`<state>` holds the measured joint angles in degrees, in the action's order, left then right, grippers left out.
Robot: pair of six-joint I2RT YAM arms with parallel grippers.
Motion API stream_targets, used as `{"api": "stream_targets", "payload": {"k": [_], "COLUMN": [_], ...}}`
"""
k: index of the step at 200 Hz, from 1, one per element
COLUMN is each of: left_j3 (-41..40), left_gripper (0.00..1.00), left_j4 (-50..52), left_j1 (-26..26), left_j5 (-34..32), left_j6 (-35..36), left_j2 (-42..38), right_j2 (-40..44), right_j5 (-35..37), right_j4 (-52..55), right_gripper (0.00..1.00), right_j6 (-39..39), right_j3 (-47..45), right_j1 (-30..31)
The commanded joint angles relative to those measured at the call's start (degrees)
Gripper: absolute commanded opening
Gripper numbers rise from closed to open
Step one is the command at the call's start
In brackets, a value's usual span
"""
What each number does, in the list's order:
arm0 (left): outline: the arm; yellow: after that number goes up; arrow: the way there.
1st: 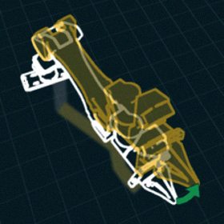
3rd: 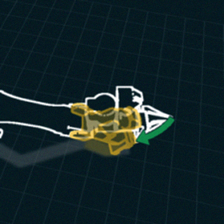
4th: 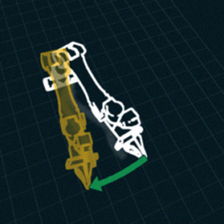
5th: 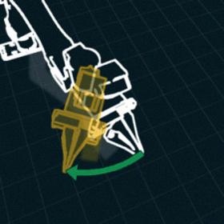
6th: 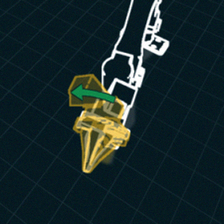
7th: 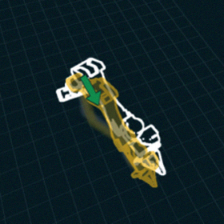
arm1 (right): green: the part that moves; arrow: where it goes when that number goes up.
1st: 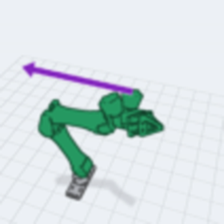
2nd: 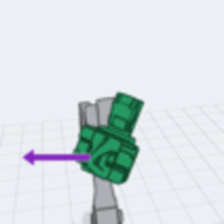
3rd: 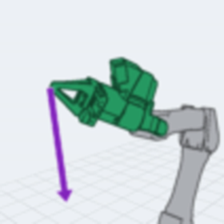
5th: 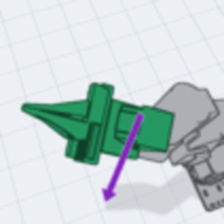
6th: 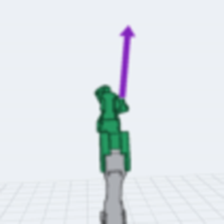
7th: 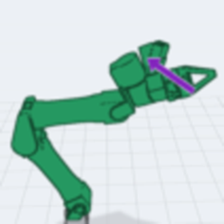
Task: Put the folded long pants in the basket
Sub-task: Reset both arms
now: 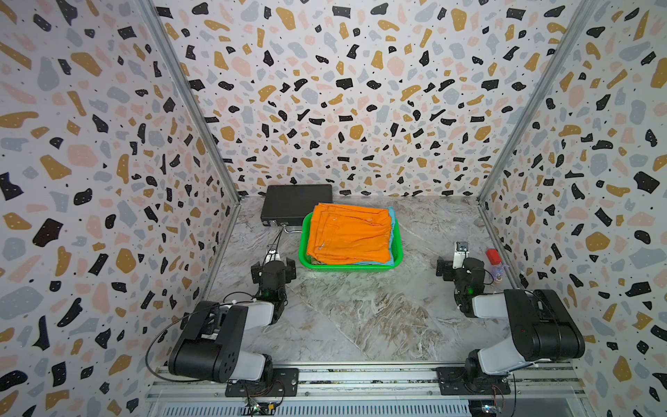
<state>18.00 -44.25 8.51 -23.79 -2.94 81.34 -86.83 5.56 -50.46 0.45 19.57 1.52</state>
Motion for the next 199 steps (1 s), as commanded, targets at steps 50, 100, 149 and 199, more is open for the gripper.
{"api": "stream_targets", "payload": {"k": [50, 100, 149, 199], "left_j3": [-0.14, -5.22, -0.33, -0.24], "left_gripper": [1.0, 1.0, 1.0, 1.0], "left_j4": [-2.95, -11.08, -3.63, -3.39], "left_j1": [0.23, 0.63, 0.63, 0.62], "left_j5": [0.5, 0.15, 0.25, 0.06], "left_j6": [0.9, 1.22, 1.38, 1.34], "left_j2": [-0.69, -1.95, -0.47, -0.55], "right_j2": [0.11, -0.22, -0.21, -0.18], "right_j5": [-2.09, 6.37, -0.54, -0.46], "right_j4": [0.52, -15.6, 0.19, 1.18], "right_gripper": [1.0, 1.0, 1.0, 1.0], "right_j6": [0.95, -2.71, 0.42, 0.43], "right_j3": [1.02, -6.88, 1.15, 1.52], "right_j1": [-0.03, -0.64, -0.06, -0.05]}}
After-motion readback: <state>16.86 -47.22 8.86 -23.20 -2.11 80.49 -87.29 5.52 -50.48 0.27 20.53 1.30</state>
